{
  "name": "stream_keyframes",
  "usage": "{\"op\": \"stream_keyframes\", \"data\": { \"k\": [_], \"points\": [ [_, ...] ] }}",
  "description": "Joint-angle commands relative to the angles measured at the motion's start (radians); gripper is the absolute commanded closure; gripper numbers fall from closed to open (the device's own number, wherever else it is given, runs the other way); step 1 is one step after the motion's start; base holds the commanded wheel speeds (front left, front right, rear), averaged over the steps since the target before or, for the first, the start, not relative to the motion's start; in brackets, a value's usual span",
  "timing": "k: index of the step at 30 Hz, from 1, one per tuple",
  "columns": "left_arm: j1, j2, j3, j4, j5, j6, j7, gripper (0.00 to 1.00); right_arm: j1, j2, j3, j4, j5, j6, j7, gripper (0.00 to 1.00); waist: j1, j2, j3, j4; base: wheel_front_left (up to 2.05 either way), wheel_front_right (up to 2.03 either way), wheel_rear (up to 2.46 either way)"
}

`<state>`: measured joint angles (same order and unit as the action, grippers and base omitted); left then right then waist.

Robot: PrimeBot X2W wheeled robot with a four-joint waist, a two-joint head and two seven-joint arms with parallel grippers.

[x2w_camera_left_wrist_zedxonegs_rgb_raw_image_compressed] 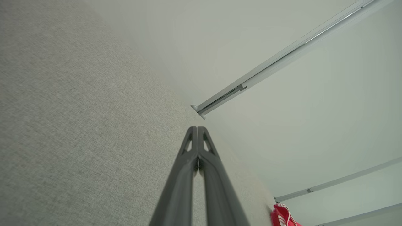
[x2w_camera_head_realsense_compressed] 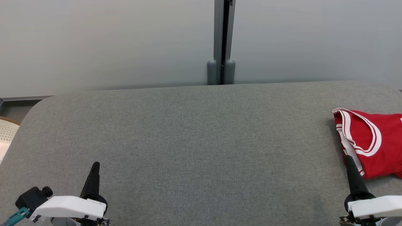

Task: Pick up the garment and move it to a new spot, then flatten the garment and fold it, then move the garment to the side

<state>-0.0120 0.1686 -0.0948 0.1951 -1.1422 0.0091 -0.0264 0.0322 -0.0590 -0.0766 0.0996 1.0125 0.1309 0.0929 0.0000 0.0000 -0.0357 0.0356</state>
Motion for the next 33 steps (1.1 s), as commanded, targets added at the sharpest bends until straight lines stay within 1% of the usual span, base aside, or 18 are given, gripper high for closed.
{"op": "stream_keyframes", "data": {
  "k": [1, 15, 33],
  "points": [
    [-0.035, -0.001, 0.017, -0.006, -0.029, -0.011, 0.006, 1.0, -0.028, -0.005, -0.003, -0.001, 0.034, 0.0, 0.002, 1.0, 0.0, 0.0, 0.001, -0.001, 0.0, 0.0, 0.0],
    [-0.054, -0.03, 0.065, 0.008, -0.146, -0.045, 0.038, 1.0, -0.059, -0.002, -0.012, 0.037, 0.18, 0.0, 0.007, 1.0, 0.0, 0.0, 0.009, -0.008, 0.0, 0.0, 0.0],
    [-0.071, -0.059, 0.116, 0.023, -0.27, -0.082, 0.073, 1.0, -0.091, 0.001, -0.022, 0.078, 0.336, 0.0, 0.012, 1.0, 0.0, 0.0, 0.018, -0.017, 0.0, 0.0, 0.0]
  ]
}}
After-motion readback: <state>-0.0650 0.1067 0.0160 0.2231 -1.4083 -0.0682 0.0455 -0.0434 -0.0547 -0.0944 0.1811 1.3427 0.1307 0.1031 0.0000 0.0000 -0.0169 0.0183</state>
